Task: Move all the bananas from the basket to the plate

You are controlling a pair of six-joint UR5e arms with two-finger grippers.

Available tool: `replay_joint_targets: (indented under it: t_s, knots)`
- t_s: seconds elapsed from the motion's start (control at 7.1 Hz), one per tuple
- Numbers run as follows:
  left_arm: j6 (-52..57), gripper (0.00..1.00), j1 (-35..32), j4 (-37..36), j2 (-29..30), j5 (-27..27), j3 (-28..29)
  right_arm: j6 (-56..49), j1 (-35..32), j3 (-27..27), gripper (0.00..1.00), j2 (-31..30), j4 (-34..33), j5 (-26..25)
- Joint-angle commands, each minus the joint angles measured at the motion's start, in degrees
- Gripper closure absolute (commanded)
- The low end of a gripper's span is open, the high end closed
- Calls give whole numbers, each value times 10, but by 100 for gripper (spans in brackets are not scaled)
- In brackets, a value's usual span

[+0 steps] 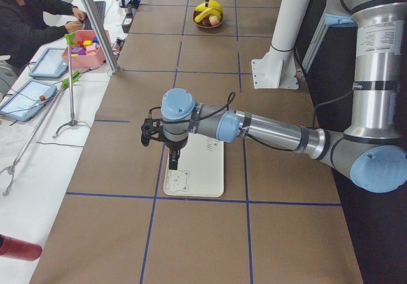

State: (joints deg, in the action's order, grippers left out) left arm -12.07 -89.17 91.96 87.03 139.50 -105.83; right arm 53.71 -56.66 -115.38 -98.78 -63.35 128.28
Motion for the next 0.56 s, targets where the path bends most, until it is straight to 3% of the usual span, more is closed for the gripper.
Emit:
replay_joint_targets:
  t_s: [0.0,0.42]
  knots:
    - [0,1,0,1,1,0,0,4,13,16,1,-5,3,-1]
    - [0,1,0,1,1,0,0,3,10,15,1,-34,5,-1]
